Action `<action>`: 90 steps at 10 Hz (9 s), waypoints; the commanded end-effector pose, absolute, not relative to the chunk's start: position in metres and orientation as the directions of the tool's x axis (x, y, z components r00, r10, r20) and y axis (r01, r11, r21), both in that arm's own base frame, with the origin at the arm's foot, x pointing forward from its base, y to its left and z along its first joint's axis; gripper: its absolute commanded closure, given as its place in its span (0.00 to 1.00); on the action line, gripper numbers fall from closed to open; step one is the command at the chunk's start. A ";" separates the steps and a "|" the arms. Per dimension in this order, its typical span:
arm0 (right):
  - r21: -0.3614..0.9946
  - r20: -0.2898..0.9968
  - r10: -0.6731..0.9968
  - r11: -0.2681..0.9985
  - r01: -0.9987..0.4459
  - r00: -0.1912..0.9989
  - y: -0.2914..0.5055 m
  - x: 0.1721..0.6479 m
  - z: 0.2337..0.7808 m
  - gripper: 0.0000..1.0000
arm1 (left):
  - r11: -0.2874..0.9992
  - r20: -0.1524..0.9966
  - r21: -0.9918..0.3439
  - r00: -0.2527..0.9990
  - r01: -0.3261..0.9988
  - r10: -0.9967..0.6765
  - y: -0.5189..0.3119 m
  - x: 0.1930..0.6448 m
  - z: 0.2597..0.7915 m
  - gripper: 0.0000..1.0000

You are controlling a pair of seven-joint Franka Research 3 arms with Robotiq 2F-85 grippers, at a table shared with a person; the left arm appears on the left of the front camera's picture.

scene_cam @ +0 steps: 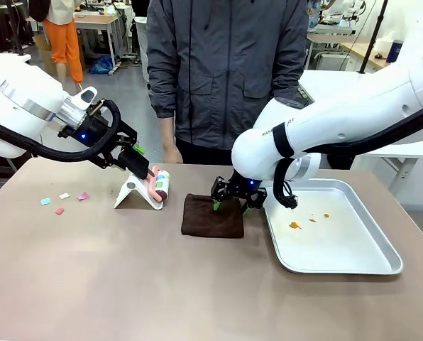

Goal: Clean the surface of the table.
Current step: Hold the Lint Roller with your left hand and the towel with your right hand, then if a person points to the right, clean the right side of the table with your right hand, and if they point to the left, clean the left side with your left hand.

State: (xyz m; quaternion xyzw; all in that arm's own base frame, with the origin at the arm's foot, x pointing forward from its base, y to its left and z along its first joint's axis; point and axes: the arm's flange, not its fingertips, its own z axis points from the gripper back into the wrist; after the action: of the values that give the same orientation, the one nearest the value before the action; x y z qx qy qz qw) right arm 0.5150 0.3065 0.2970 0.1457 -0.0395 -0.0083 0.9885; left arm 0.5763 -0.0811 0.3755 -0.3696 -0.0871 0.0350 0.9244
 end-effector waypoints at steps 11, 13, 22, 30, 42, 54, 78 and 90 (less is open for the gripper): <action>0.364 -0.005 -0.038 0.931 0.037 0.999 0.315 0.528 0.291 1.00 | 0.725 0.132 -0.689 0.980 -0.017 0.148 -0.085 0.584 0.382 1.00; 0.396 -0.030 -0.027 0.918 0.037 0.999 0.311 0.528 0.291 1.00 | 0.723 0.133 -0.691 0.981 -0.013 0.144 -0.086 0.583 0.382 1.00; 0.948 -0.170 0.237 0.303 0.094 0.956 0.205 0.502 0.343 1.00 | 0.373 0.132 -0.925 0.982 0.074 0.132 -0.033 0.511 0.428 1.00; 0.977 -0.027 0.253 0.213 -0.028 0.967 0.147 0.348 0.393 1.00 | 0.120 0.301 -0.951 0.940 0.284 0.163 0.158 0.316 0.383 0.98; 0.966 -0.120 0.092 0.240 0.095 0.988 0.048 0.344 0.427 0.90 | 0.150 0.274 -0.956 0.952 0.253 0.134 0.216 0.303 0.412 0.78; 0.949 -0.084 -0.606 0.194 0.249 0.791 -0.229 0.246 0.391 0.90 | 0.258 0.392 -0.918 0.788 0.301 0.474 0.423 0.226 0.390 0.78; 0.928 -0.075 -0.605 0.249 0.278 0.793 -0.235 0.253 0.396 0.90 | 0.271 0.372 -0.925 0.786 0.267 0.494 0.421 0.224 0.383 0.78; 0.393 0.433 -0.218 0.919 0.034 0.875 -0.046 0.451 0.388 0.90 | 0.271 0.372 -0.925 0.786 0.267 0.494 0.421 0.224 0.383 0.78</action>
State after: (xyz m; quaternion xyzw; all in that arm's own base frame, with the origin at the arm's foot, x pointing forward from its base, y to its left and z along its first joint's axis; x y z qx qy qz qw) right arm 0.4361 -0.0392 0.3996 0.2032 -0.2254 -0.0763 0.9498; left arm 0.2269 0.4220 0.3800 -0.5981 -0.3155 0.0774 0.7327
